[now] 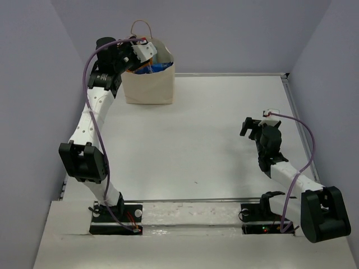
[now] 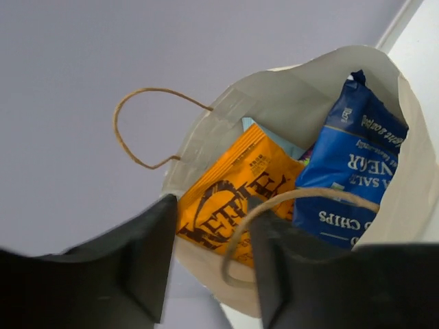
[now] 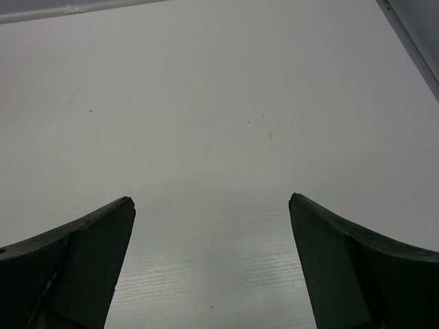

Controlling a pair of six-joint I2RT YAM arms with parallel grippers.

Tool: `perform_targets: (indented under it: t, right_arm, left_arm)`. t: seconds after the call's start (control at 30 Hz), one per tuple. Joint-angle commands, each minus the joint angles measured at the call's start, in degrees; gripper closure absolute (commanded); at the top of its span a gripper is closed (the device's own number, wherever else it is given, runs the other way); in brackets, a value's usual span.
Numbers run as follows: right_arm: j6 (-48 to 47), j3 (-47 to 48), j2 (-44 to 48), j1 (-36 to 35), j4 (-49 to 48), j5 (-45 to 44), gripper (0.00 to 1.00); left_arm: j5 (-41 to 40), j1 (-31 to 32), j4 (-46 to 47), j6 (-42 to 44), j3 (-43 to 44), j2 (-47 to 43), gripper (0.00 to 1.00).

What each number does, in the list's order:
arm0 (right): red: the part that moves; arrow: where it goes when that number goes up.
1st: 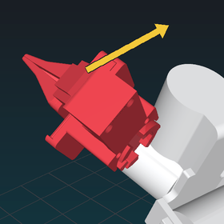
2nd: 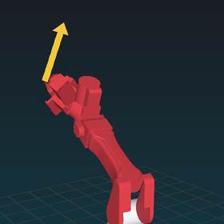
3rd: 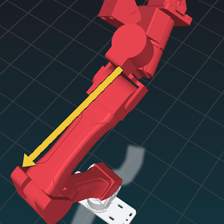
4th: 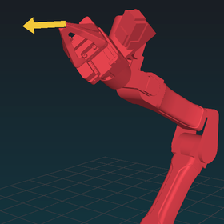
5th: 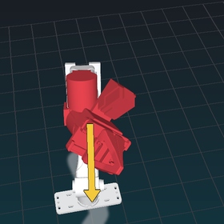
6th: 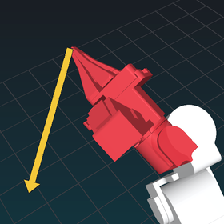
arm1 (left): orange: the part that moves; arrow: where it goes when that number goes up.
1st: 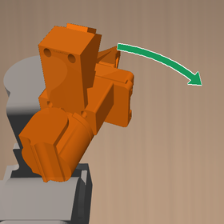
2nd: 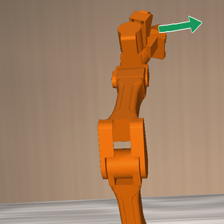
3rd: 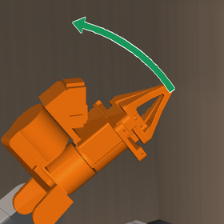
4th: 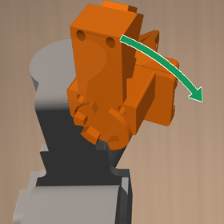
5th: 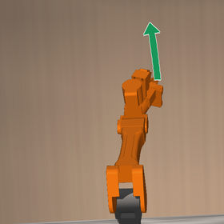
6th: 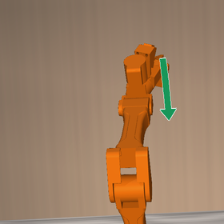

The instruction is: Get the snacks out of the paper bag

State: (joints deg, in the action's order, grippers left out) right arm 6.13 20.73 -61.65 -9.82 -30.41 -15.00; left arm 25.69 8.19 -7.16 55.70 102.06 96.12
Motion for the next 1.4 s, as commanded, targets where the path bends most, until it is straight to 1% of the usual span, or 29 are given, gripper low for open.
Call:
perform_targets:
  t: [0.0, 0.03, 0.07, 0.1, 0.23, 0.3, 0.37, 0.4, 0.43, 0.47, 0.5, 0.53, 0.57, 0.6, 0.63, 0.67, 0.7, 0.73, 0.77, 0.83, 0.87, 0.9, 0.97, 1.0, 1.1, 1.2, 1.27, 1.3, 1.37]
  right_arm:
    - [-1.6, -0.3, 1.7, -0.3, -2.1, -2.1, 0.0]
    - [-2.0, -0.3, 1.9, -0.3, -1.9, -2.8, 0.0]
    - [-2.1, -0.3, 1.9, -0.3, -1.8, -3.1, 0.0]
    - [-2.2, -0.3, 2.0, -0.3, -1.8, -3.4, 0.0]
    - [-2.8, 0.1, 1.7, -0.3, -1.6, -3.4, 0.0]
    - [-3.8, 1.1, 1.3, -0.3, -0.9, -2.6, 0.0]
    - [-5.4, 3.4, 0.7, -0.3, 1.9, 2.2, 0.0]
    - [-5.4, 5.3, -0.3, -0.3, 6.4, 4.8, 0.0]
    - [-8.0, 9.7, -0.9, -0.3, 9.0, 10.7, 0.0]
    - [-8.5, 12.3, -1.5, -0.3, 11.4, 13.7, 0.0]
    - [-8.9, 15.0, -2.1, -0.3, 16.2, 17.6, 0.0]
    - [-9.0, 20.8, -3.4, -0.3, 18.5, 23.6, 0.0]
    - [-8.8, 23.9, -4.1, -0.3, 22.5, 26.1, 0.03]
    - [-8.6, 27.0, -4.8, -0.8, 24.2, 28.8, 0.04]
    - [-8.5, 30.3, -6.5, -0.8, 26.0, 33.7, 0.06]
    - [-7.8, 36.7, -7.3, -1.4, 28.8, 35.5, 0.08]
    - [-7.4, 40.1, -8.4, -2.6, 30.0, 37.3, 0.09]
    - [-6.2, 46.4, -10.7, -3.6, 31.1, 39.9, 0.14]
    - [-6.2, 49.7, -12.1, -4.8, 34.2, 40.6, 0.15]
    - [-6.2, 55.9, -14.8, -11.0, 36.5, 40.7, 0.18]
    - [-6.2, 58.9, -16.3, -13.6, 37.5, 39.9, 0.18]
    - [-6.6, 64.6, -19.5, -16.2, 39.3, 39.3, 0.18]
    - [-5.6, 70.0, -23.1, -21.5, 40.6, 39.1, 0.18]
    - [-4.0, 75.9, -26.9, -22.8, 42.5, 39.3, 0.18]
    - [-0.3, 84.9, -34.0, -26.4, 44.6, 38.6, 0.2]
    - [0.5, 89.6, -38.8, -29.8, 44.9, 37.1, 0.21]
    - [1.8, 95.2, -44.2, -31.5, 46.0, 37.0, 0.21]
    - [2.6, 96.8, -47.5, -31.5, 46.1, 35.8, 0.2]
    - [4.1, 100.9, -50.4, -32.1, 46.1, 35.0, 0.18]
  left_arm:
    - [-0.8, 0.8, 1.0, -0.9, 2.0, 1.2, 0.54]
    - [-0.6, 0.9, 0.6, -0.3, 1.9, 1.3, 0.81]
    - [-0.6, 1.0, 0.3, 0.2, 1.8, 1.2, 0.95]
    - [-0.5, 1.2, 0.0, 0.2, 1.7, 0.8, 1.0]
    - [3.1, 1.7, -2.4, 0.1, -1.1, -3.2, 1.0]
    - [5.3, 2.0, -3.2, 0.1, -3.9, -7.3, 1.0]
    - [7.2, 2.3, -4.6, 0.3, -6.1, -11.7, 1.0]
    - [7.7, 2.6, -5.1, 0.5, -8.5, -13.3, 1.0]
    - [9.1, 2.8, -6.0, 1.2, -9.9, -16.5, 1.0]
    - [9.7, 3.1, -6.3, 1.9, -11.6, -18.1, 1.0]
    - [10.2, 3.3, -6.5, 2.7, -15.3, -19.8, 1.0]
    - [10.4, 3.6, -6.5, 3.4, -17.3, -21.4, 1.0]
    - [11.0, 3.8, -6.6, 4.7, -21.1, -24.5, 1.0]
    - [11.2, 3.9, -6.6, 5.1, -22.9, -26.1, 1.0]
    - [11.4, 3.9, -6.7, 5.2, -24.4, -28.9, 1.0]
    - [11.7, 3.9, -6.8, 4.9, -27.1, -30.1, 1.0]
    - [12.1, 3.9, -7.1, 4.8, -28.2, -31.3, 1.0]
    - [12.6, 3.9, -7.5, 4.6, -30.1, -33.6, 1.0]
    - [12.9, 3.9, -7.7, 4.1, -30.9, -34.6, 1.0]
    - [12.9, 4.0, -8.1, 2.3, -32.0, -37.4, 1.0]
    - [12.8, 4.1, -8.4, 1.1, -32.4, -38.1, 1.0]
    - [12.9, 4.2, -8.7, 0.1, -32.7, -38.8, 1.0]
    - [12.8, 4.5, -9.5, -1.7, -33.8, -41.2, 1.0]
    - [12.5, 4.6, -9.5, -2.1, -34.2, -42.1, 1.0]
    - [11.6, 4.7, -10.1, -3.4, -36.1, -45.0, 1.0]
    - [11.4, 4.7, -11.3, -4.4, -36.8, -47.2, 1.0]
    - [11.3, 4.7, -11.4, -5.7, -37.9, -48.7, 1.0]
    - [11.4, 4.8, -11.5, -5.9, -38.2, -49.1, 1.0]
    - [11.3, 4.8, -11.4, -6.3, -39.2, -50.1, 1.0]
